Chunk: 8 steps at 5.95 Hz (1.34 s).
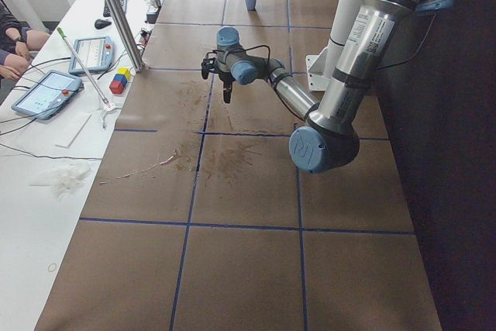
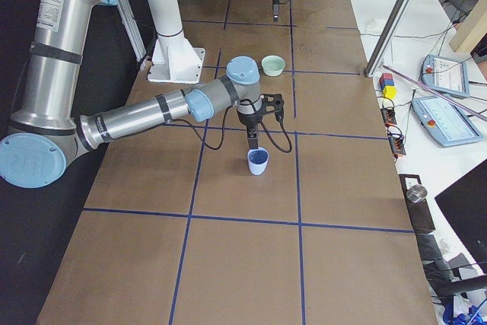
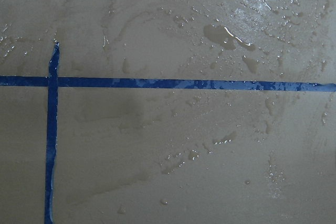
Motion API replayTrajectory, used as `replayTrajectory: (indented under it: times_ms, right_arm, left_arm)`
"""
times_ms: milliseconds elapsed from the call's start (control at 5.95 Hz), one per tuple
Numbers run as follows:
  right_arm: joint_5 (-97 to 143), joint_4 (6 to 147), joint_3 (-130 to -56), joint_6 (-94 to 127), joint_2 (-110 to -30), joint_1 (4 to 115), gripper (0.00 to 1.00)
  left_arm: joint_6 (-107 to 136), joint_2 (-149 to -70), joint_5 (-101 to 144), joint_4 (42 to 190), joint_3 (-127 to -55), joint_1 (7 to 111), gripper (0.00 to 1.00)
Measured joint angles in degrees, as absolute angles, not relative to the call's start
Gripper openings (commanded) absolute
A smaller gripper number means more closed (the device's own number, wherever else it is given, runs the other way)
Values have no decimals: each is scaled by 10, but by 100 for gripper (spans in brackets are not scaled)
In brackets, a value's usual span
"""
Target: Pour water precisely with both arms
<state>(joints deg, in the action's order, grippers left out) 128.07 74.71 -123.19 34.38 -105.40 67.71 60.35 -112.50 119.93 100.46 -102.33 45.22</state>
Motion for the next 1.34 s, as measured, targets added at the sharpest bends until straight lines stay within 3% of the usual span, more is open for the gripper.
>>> replayTrajectory:
  times_ms: [840,1345]
  right_arm:
    - [910,455,-1231,644,-1186,381,99]
    - [687,349,-1130,740,-1196,235,99]
  left_arm:
    - [604,-1125,1198,1005,-1023,452,100]
    - [605,-1125,1198,1005,-1022,452,100]
